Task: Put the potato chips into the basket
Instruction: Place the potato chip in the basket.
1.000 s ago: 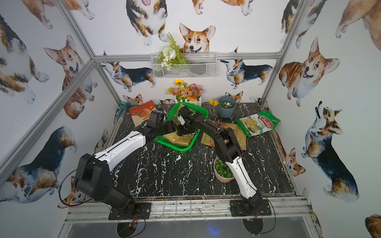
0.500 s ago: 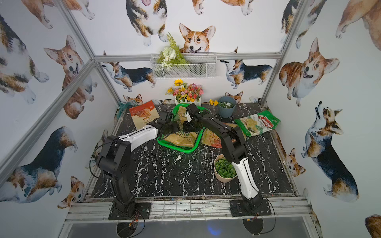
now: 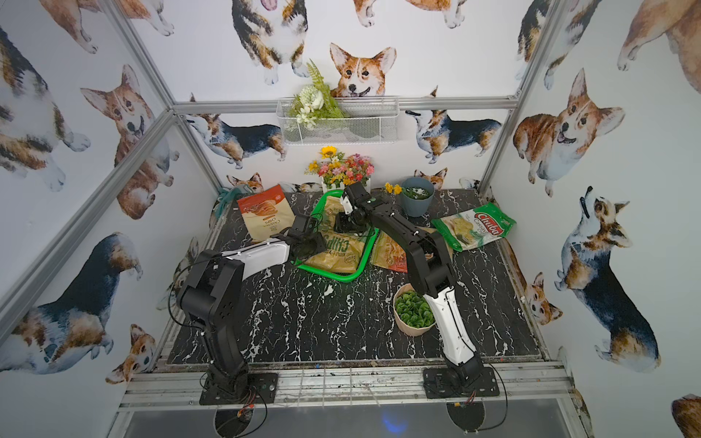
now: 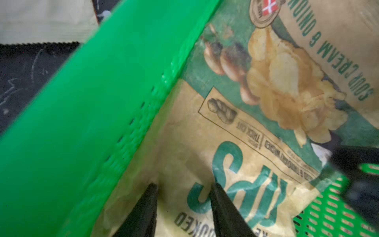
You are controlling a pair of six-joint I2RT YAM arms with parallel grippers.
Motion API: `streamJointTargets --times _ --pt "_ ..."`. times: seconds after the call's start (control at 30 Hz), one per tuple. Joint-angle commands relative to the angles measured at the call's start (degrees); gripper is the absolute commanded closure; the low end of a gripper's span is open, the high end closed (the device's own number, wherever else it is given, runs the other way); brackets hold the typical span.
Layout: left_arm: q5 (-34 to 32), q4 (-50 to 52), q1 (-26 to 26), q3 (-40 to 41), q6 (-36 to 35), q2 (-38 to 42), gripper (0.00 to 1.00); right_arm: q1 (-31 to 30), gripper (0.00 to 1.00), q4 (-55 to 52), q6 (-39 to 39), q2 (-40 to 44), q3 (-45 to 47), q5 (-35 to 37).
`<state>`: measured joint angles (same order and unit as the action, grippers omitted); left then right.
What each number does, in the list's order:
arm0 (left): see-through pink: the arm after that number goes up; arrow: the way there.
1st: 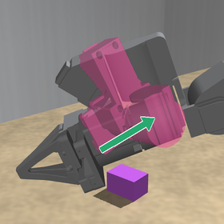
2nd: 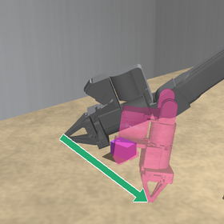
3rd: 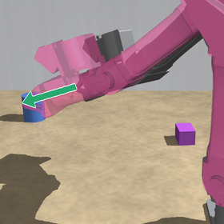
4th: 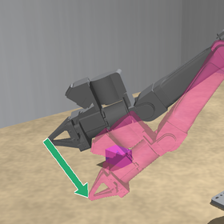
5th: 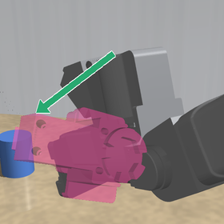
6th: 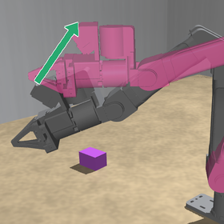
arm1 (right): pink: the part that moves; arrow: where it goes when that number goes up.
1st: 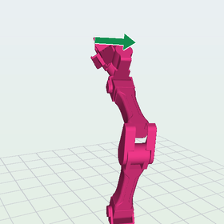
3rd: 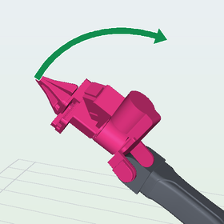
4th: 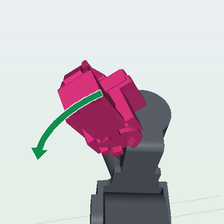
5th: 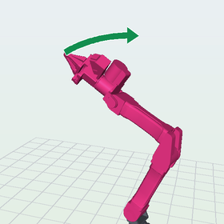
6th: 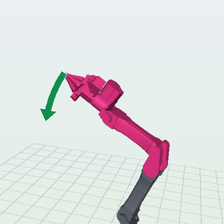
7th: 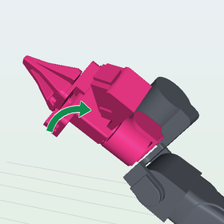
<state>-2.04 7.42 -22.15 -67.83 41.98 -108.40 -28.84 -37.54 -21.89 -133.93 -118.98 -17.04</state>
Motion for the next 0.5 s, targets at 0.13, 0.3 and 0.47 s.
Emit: streamJointTargets --times 0.13,0.3,0.47 --pt "-1.3 2.9 0.0 0.4 -0.6 2.5 0.53 -0.5 0.44 -5.1 1.1 -3.1 -3.6 0.5" --pt "-0.2 4.8 0.2 -7.3 -3.6 5.9 0.53 -0.6 0.44 -5.9 0.2 -0.7 -11.6 0.9" --pt "-4.0 5.9 2.8 -13.2 -6.5 12.9 0.50 -0.7 0.43 -4.5 -0.6 4.0 -15.5 1.2"
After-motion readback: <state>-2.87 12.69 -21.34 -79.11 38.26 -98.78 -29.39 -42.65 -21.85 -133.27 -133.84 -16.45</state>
